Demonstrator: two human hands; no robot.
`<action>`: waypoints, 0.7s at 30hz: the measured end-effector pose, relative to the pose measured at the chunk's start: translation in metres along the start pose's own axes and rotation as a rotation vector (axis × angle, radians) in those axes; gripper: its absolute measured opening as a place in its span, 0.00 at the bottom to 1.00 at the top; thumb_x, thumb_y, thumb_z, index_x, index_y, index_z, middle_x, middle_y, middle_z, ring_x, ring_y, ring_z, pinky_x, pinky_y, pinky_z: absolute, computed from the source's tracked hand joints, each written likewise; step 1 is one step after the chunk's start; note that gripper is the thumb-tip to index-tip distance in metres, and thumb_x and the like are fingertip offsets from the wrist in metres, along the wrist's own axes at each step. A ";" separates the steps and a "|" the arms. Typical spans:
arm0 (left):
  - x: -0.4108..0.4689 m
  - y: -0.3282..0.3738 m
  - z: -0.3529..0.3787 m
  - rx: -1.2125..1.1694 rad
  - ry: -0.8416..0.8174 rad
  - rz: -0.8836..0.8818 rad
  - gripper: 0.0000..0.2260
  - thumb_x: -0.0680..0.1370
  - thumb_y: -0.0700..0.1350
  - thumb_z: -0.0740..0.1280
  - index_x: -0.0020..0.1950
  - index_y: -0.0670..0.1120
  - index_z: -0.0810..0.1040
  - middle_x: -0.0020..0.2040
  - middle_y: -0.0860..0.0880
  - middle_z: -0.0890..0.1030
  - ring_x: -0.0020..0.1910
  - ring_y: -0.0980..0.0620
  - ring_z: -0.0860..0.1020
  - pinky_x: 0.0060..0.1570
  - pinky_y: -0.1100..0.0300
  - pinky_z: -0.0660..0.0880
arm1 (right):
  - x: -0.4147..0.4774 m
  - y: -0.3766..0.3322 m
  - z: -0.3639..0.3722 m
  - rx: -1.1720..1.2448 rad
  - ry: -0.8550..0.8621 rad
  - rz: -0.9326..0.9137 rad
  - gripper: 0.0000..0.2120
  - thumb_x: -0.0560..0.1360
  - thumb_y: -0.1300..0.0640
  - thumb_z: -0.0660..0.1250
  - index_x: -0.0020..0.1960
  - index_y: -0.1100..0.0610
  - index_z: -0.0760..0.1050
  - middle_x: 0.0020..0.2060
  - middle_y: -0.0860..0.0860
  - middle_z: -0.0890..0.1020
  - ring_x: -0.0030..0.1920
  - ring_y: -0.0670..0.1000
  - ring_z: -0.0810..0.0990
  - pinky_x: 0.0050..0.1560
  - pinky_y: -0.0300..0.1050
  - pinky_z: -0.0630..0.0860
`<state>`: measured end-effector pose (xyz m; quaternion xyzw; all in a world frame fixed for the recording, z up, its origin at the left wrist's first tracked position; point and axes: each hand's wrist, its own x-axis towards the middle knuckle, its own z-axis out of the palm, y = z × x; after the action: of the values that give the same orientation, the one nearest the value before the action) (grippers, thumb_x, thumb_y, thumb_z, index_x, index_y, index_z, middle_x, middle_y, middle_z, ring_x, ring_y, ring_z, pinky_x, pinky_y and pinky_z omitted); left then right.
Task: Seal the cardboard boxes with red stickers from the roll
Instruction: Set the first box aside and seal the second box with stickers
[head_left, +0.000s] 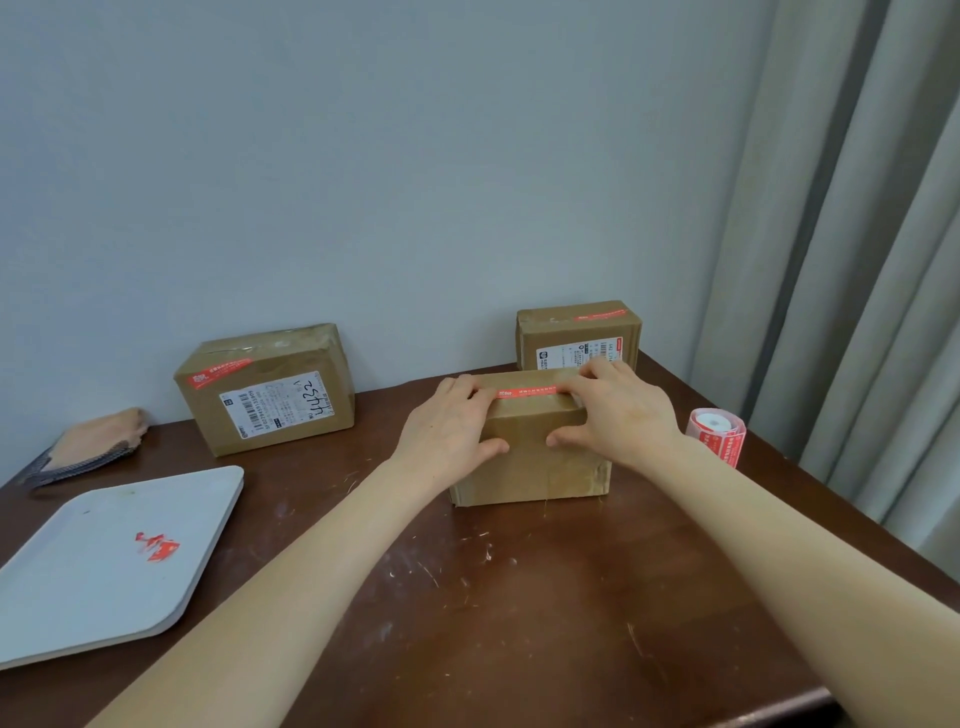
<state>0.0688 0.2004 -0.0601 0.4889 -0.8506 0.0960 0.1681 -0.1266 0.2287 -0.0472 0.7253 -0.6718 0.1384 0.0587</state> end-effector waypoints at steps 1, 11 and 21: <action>0.000 0.000 0.000 -0.004 -0.003 -0.001 0.27 0.74 0.58 0.66 0.71 0.50 0.67 0.65 0.51 0.69 0.65 0.52 0.66 0.56 0.57 0.72 | -0.001 0.000 0.001 -0.001 -0.003 0.005 0.31 0.68 0.34 0.68 0.67 0.45 0.70 0.60 0.48 0.71 0.63 0.51 0.68 0.49 0.47 0.73; -0.004 0.001 0.003 -0.002 0.034 -0.002 0.26 0.75 0.57 0.65 0.71 0.50 0.67 0.67 0.52 0.69 0.67 0.53 0.64 0.60 0.58 0.70 | -0.001 0.001 0.002 0.039 0.010 0.020 0.29 0.68 0.35 0.69 0.66 0.46 0.71 0.60 0.48 0.70 0.63 0.50 0.67 0.51 0.49 0.74; -0.021 -0.006 -0.005 -0.176 0.126 -0.186 0.36 0.74 0.56 0.67 0.77 0.46 0.55 0.75 0.50 0.61 0.74 0.52 0.58 0.70 0.56 0.61 | -0.011 0.014 0.004 0.383 -0.031 0.182 0.53 0.63 0.40 0.76 0.78 0.48 0.48 0.74 0.53 0.58 0.73 0.55 0.62 0.67 0.56 0.68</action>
<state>0.0852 0.2161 -0.0634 0.5419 -0.7946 0.0356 0.2716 -0.1403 0.2371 -0.0557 0.6616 -0.6969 0.2569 -0.1034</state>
